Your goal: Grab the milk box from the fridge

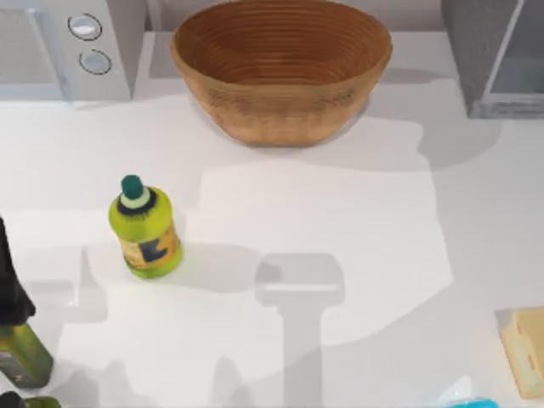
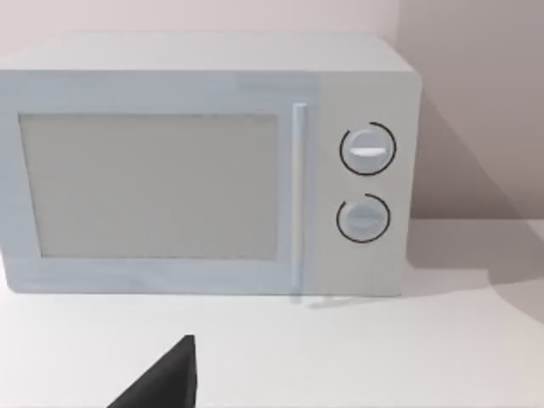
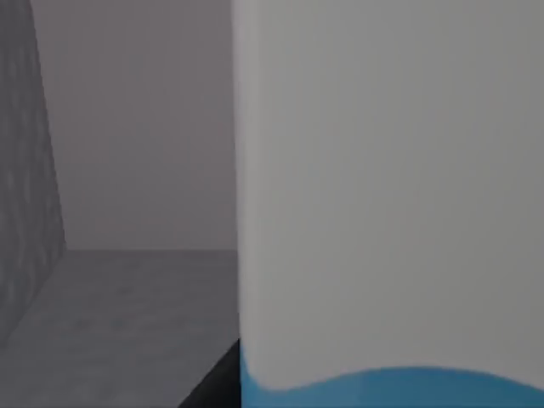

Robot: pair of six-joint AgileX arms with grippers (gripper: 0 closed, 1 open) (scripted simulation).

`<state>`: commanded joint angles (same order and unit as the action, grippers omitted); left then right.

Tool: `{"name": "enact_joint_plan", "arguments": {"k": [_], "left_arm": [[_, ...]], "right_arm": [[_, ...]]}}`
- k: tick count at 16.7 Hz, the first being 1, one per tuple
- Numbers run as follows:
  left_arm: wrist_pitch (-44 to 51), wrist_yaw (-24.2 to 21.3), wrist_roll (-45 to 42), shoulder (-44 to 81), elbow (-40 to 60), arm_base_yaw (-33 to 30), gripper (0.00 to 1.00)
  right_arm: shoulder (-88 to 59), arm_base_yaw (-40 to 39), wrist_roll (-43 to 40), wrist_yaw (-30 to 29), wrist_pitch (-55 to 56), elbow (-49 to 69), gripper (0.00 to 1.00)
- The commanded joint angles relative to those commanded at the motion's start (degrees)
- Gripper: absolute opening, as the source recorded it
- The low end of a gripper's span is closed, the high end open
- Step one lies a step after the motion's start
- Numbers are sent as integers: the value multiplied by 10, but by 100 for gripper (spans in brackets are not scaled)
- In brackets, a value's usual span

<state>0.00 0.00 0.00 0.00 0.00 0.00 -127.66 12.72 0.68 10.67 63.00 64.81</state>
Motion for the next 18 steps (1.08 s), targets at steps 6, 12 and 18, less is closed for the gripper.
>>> {"name": "enact_joint_plan", "arguments": {"k": [6, 12, 18], "left_arm": [[0, 0, 0, 0, 0, 0, 100], [0, 0, 0, 0, 0, 0, 100], [0, 0, 0, 0, 0, 0, 100]], "right_arm": [[0, 0, 0, 0, 0, 0, 17], [0, 0, 0, 0, 0, 0, 0], [3, 2, 1, 0, -2, 0, 0]]}}
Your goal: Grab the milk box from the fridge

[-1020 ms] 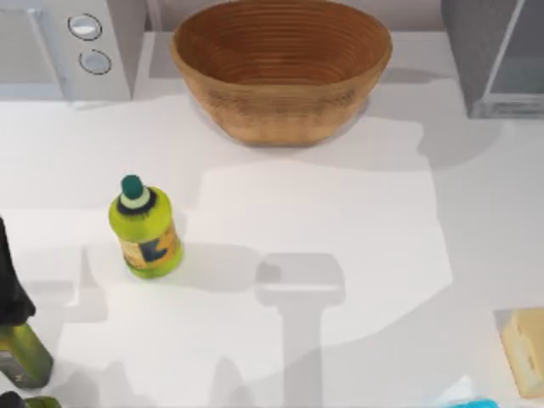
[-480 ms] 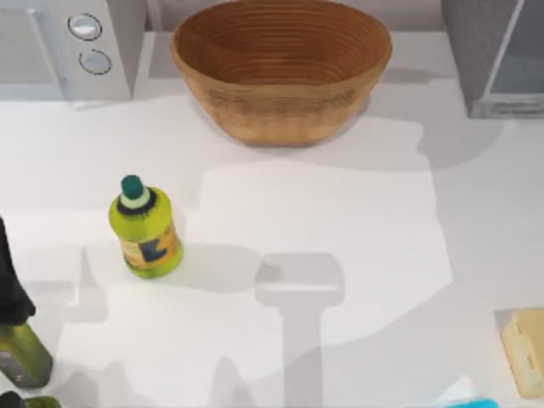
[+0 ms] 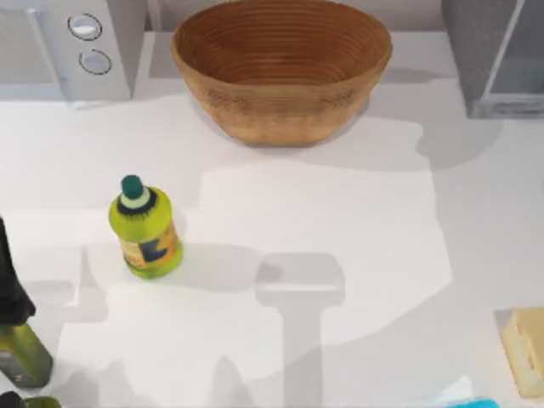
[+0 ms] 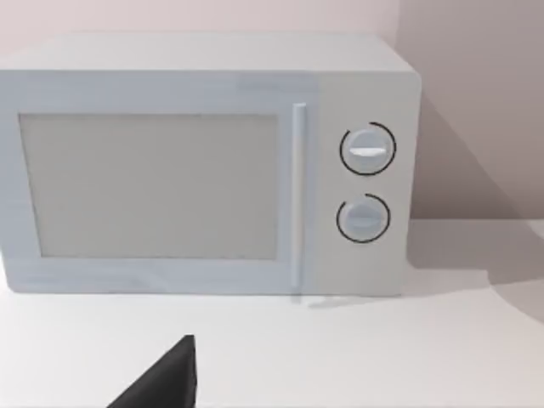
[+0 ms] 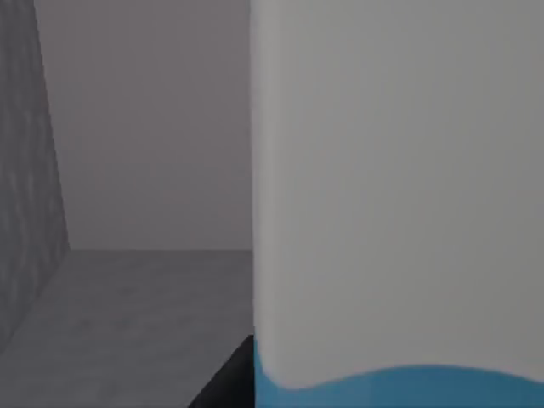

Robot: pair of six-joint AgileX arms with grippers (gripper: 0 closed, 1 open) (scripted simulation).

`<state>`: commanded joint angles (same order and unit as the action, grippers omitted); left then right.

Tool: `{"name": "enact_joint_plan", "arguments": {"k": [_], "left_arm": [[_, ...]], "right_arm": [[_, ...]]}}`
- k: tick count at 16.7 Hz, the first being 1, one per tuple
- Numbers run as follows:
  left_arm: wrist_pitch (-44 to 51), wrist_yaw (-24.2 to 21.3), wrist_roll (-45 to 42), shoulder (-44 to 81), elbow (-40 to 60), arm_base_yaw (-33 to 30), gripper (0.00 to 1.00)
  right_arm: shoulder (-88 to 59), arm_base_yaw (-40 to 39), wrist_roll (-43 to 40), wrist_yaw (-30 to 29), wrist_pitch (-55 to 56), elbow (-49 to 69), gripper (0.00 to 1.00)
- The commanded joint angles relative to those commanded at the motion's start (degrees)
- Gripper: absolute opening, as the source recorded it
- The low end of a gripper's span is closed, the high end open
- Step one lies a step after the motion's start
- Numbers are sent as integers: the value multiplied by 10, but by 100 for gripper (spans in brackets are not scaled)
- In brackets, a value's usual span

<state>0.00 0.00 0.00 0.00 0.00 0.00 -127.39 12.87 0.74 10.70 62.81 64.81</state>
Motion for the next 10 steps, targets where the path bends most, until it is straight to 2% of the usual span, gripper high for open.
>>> {"name": "enact_joint_plan", "arguments": {"k": [10], "left_arm": [[0, 0, 0, 0, 0, 0, 100]], "right_arm": [[76, 0, 1, 1, -94, 18, 0]]}}
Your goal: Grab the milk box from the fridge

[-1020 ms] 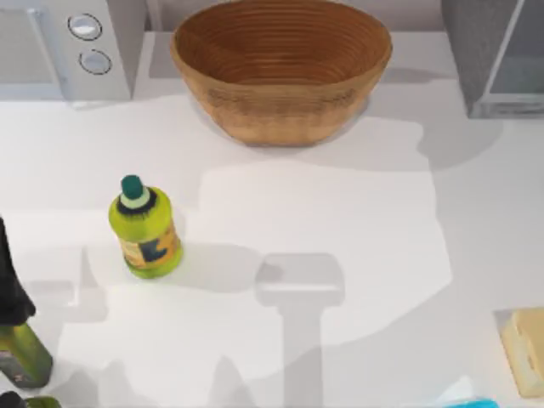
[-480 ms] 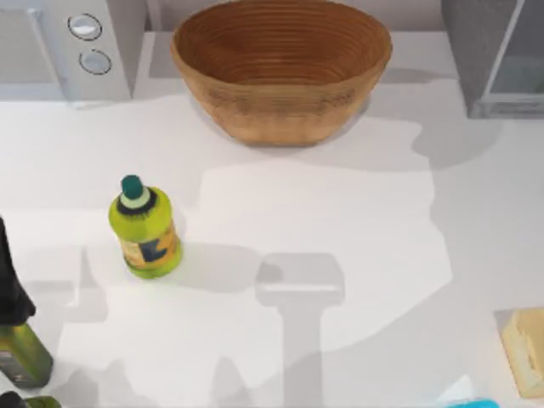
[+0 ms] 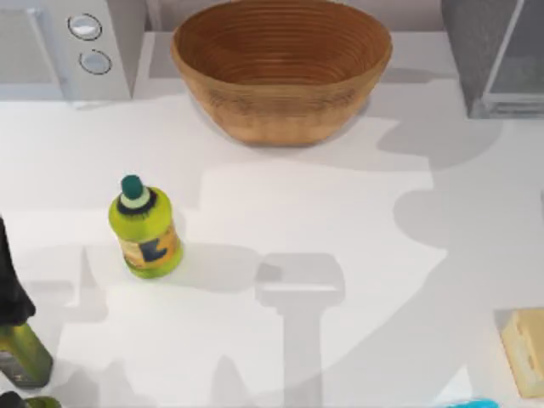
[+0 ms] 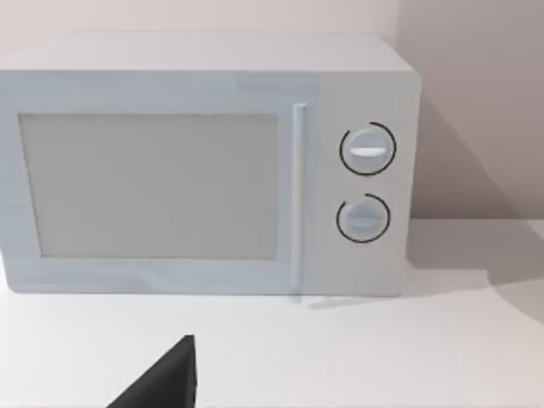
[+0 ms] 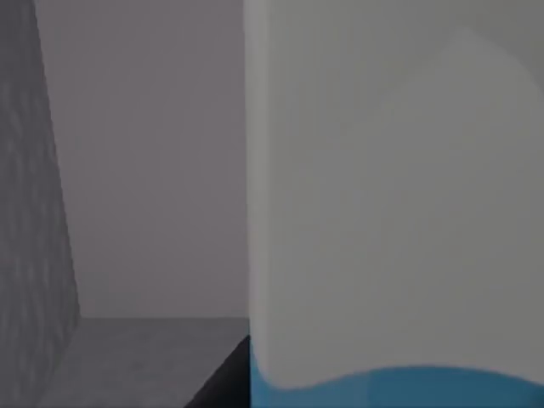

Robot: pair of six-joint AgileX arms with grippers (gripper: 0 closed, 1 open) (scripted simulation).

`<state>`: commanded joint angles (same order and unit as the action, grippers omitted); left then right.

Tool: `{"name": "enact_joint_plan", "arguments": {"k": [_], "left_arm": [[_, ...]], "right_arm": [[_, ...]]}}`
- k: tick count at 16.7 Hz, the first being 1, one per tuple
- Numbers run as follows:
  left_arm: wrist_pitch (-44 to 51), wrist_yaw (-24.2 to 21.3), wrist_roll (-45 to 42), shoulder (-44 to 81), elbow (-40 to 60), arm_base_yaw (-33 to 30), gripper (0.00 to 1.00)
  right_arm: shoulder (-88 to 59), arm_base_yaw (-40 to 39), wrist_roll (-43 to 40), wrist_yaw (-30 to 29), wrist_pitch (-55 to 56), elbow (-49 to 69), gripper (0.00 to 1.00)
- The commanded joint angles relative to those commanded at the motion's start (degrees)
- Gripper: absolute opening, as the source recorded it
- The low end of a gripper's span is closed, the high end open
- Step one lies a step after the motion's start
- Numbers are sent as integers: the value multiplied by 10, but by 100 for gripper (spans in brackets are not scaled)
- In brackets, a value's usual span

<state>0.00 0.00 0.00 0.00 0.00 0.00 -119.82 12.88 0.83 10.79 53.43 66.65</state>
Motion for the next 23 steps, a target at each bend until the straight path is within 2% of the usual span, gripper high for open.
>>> {"name": "enact_joint_plan", "arguments": {"k": [5, 14, 23], "left_arm": [[0, 0, 0, 0, 0, 0, 100], [0, 0, 0, 0, 0, 0, 100], [0, 0, 0, 0, 0, 0, 100]], "right_arm": [[17, 4, 1, 6, 12, -24, 0], [151, 30, 2, 34, 82, -244, 0], [190, 25, 2, 32, 69, -266, 0]]}}
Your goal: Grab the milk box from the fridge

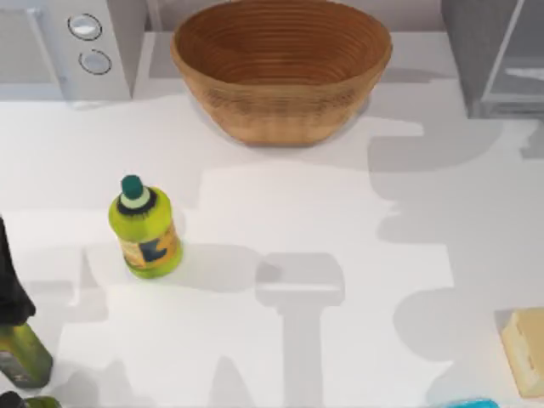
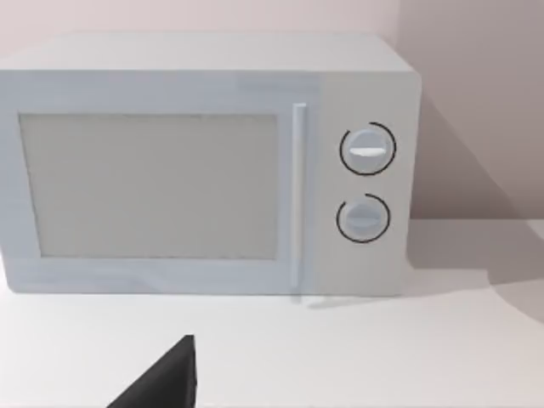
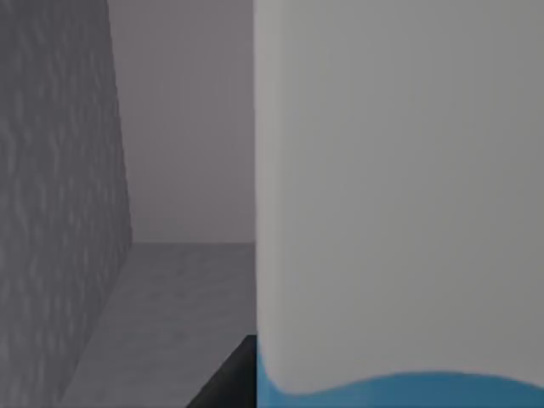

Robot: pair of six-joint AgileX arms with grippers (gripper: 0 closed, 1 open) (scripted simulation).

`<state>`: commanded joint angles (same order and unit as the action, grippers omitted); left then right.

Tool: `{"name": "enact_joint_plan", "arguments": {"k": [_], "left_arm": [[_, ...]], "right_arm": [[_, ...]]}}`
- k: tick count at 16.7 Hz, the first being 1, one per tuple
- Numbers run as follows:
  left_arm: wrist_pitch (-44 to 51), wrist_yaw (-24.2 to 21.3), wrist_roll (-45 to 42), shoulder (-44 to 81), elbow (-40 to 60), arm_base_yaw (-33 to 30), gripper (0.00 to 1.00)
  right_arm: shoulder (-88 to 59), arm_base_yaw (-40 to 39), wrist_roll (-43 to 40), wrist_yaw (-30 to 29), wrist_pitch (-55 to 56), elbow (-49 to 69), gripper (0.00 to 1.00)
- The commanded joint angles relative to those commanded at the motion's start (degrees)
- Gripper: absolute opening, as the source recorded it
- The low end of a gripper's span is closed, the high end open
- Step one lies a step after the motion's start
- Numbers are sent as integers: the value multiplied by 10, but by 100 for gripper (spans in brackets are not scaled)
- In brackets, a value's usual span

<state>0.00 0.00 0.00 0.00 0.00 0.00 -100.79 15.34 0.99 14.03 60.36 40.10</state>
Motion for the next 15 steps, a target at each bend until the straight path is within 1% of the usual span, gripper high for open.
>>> {"name": "enact_joint_plan", "arguments": {"k": [3, 6, 15], "left_arm": [[0, 0, 0, 0, 0, 0, 100], [0, 0, 0, 0, 0, 0, 100], [0, 0, 0, 0, 0, 0, 100]], "right_arm": [[81, -14, -2, -12, -50, -32, 0], [210, -34, -4, -29, -125, -82, 0], [740, -107, -5, -97, -431, -291, 0]]}}
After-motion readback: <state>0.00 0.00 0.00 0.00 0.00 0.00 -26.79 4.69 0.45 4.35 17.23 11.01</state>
